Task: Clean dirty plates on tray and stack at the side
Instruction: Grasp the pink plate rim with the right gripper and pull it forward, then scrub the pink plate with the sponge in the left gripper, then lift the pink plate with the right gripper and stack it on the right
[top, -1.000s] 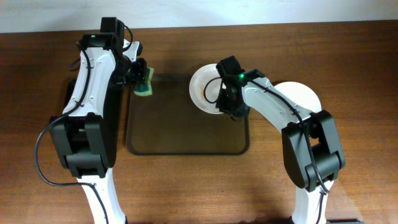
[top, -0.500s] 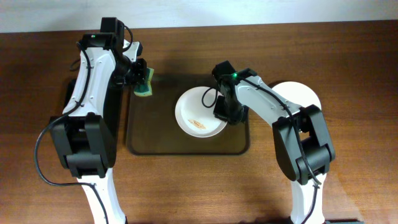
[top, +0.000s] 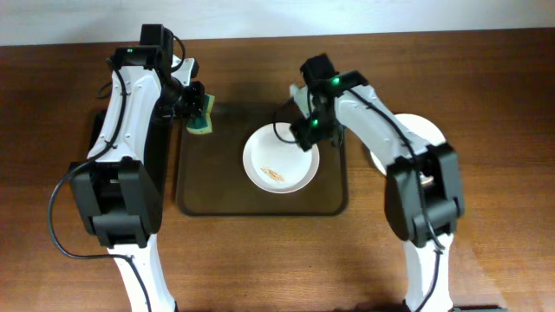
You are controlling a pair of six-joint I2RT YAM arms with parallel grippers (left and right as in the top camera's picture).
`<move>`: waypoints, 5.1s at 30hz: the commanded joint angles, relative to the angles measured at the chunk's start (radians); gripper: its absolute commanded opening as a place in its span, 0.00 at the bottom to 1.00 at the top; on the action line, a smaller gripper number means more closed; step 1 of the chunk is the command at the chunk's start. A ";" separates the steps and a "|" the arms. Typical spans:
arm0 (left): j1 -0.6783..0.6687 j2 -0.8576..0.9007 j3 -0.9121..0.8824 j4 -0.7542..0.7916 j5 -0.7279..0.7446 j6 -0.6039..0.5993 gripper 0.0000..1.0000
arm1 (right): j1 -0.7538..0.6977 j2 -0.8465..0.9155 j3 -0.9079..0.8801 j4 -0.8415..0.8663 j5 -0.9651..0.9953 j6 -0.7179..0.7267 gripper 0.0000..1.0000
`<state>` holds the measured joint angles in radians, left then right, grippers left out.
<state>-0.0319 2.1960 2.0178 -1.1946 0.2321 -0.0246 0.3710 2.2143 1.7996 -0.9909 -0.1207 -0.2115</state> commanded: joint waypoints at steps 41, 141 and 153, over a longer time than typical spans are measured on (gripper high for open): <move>-0.084 -0.003 0.007 -0.038 0.014 -0.006 0.01 | 0.098 0.084 -0.119 0.225 -0.030 0.850 0.04; 0.028 -0.001 -0.089 0.056 0.108 -0.135 0.02 | 0.412 -0.394 -0.117 -0.102 1.355 0.722 0.04; 0.028 -0.001 -0.089 0.056 0.108 -0.135 0.02 | 0.548 -0.394 -0.117 -0.101 1.714 0.726 0.04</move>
<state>-0.0044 2.1929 1.9114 -1.1374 0.3397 -0.1764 0.9100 1.8248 1.6806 -1.0924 1.5150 0.4950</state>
